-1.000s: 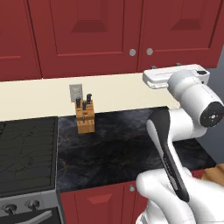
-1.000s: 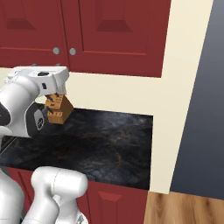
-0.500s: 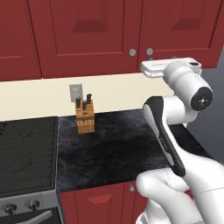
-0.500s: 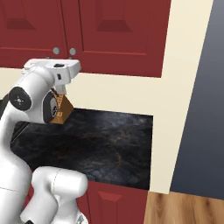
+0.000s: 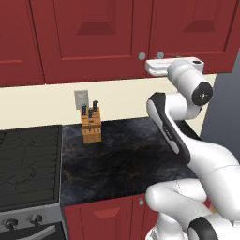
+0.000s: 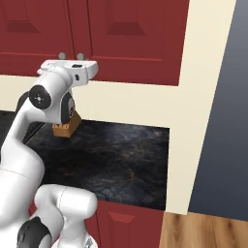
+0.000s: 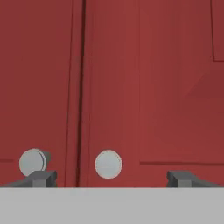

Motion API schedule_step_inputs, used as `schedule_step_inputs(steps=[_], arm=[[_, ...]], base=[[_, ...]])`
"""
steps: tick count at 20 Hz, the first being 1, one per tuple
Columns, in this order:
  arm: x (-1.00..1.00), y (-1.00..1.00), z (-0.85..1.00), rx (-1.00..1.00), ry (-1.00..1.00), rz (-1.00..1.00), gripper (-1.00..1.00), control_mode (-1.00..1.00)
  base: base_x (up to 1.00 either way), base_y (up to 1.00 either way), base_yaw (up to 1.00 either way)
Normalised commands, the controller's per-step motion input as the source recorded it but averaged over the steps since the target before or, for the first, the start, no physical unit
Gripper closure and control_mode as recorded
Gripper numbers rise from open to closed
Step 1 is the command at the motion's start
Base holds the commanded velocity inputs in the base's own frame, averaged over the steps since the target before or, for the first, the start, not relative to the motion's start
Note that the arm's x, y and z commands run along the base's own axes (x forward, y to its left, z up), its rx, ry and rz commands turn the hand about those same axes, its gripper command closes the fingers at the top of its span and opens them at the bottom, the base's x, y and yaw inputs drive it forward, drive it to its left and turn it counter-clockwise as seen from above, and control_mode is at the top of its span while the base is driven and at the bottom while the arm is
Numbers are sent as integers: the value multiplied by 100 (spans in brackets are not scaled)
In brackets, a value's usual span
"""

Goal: Open the cabinet directly in front. Then move the beer and the mug to the dining counter with the jar on it.

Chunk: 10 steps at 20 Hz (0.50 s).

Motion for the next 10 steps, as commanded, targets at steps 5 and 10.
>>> schedule_step_inputs(steps=[5,10], arm=[[52,0,0,0,5,0,-100,-100],[54,6,0,-1,3,0,-100,-100]], base=[[0,0,0],[0,0,0]])
